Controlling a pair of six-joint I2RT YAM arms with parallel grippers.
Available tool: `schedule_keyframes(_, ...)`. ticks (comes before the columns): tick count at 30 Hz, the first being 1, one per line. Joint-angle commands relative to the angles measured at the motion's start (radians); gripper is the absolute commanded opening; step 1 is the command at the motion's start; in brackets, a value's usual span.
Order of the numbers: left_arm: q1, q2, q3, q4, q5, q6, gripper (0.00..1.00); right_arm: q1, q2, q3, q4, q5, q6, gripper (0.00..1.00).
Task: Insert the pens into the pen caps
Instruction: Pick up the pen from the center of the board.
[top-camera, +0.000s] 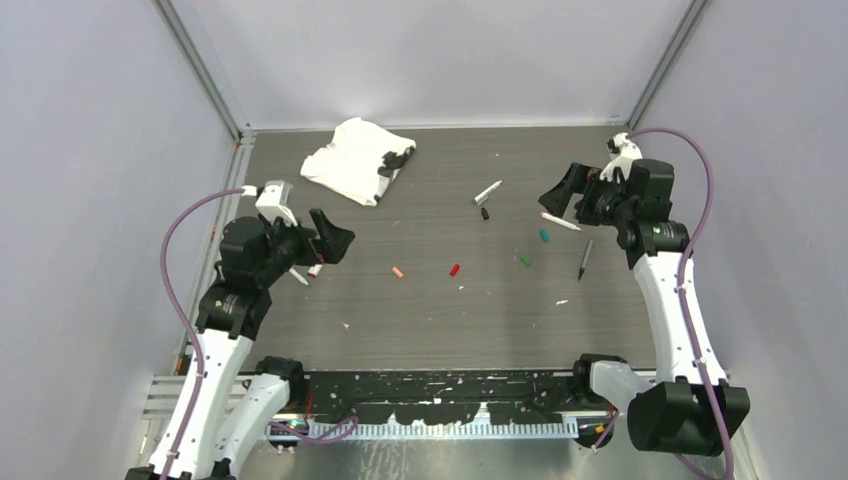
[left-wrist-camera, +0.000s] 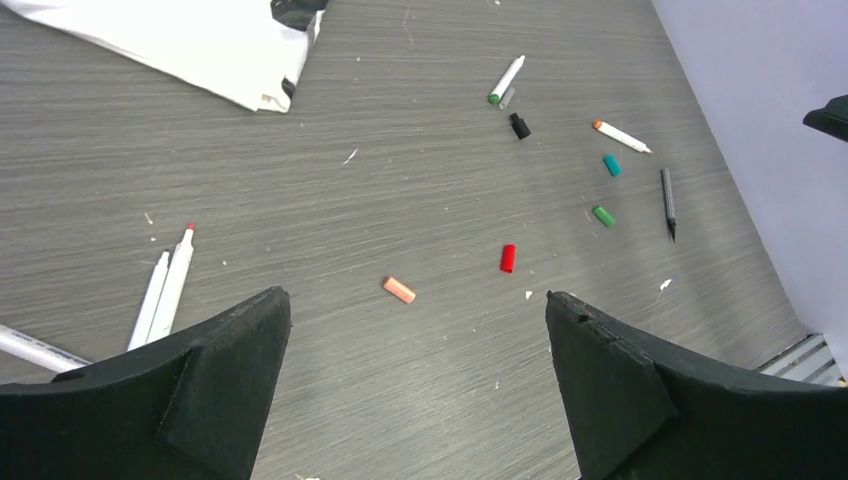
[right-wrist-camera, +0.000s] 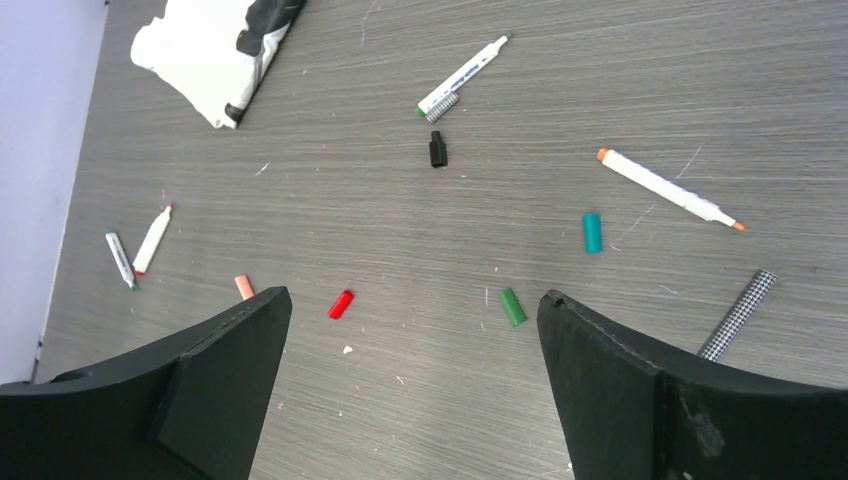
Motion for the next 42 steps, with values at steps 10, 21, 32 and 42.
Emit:
schedule_keyframes(10,0.096,0.012,-0.046,0.060,0.170,-0.062,1.00,-0.030,0.116,0.153,0.017,-0.049,0.009,1.00)
schedule_keyframes(21,0.003,0.178,0.090,-0.072,0.195,0.051,1.00,0.014,0.370,0.402,-0.256,-0.229,-0.404,1.00)
schedule_keyframes(32,-0.019,0.135,0.045,-0.105,0.131,0.128,1.00,0.045,0.637,0.482,-0.372,0.120,-0.600,1.00)
schedule_keyframes(42,-0.019,0.143,0.034,-0.087,0.186,0.117,1.00,0.038,0.761,0.482,-0.343,0.273,-0.602,0.77)
